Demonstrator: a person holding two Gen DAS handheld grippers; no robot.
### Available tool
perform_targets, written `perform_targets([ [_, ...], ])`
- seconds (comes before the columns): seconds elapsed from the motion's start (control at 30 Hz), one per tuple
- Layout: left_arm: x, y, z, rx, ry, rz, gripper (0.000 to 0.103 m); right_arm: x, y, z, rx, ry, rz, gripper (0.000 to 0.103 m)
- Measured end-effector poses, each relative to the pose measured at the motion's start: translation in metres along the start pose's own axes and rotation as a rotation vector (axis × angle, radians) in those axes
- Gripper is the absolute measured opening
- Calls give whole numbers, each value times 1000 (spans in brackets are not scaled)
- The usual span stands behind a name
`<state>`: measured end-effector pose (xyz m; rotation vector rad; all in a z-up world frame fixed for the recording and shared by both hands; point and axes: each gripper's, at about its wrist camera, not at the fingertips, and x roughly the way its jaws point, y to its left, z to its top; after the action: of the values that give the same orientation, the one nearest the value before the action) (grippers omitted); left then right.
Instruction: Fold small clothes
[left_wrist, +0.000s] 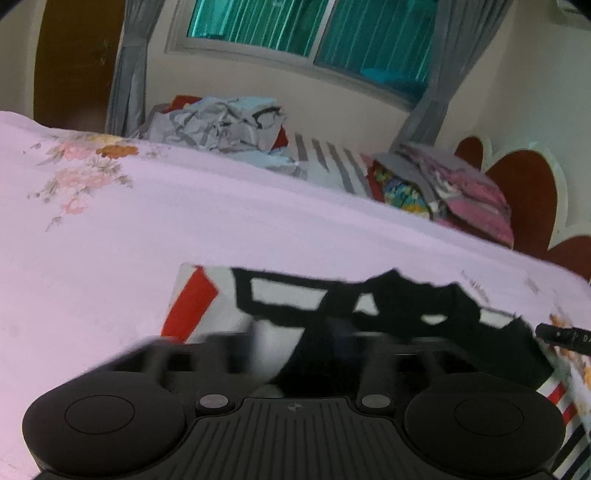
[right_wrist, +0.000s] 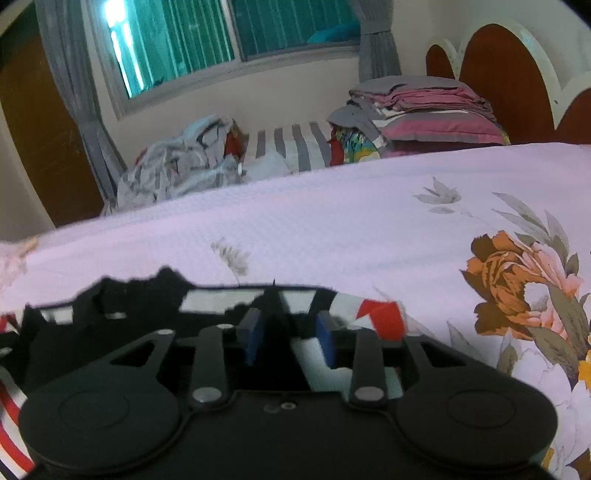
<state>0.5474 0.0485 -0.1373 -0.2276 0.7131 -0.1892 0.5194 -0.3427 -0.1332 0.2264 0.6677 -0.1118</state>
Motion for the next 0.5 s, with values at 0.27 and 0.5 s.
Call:
perform_targets([
  [0.27, 18, -19, -7, 91, 58, -11, 62, 19, 5, -10, -47, 88, -14, 43],
  [0.5, 15, -26, -10, 158, -7, 51, 5, 11, 23, -6, -144, 29, -17, 5],
])
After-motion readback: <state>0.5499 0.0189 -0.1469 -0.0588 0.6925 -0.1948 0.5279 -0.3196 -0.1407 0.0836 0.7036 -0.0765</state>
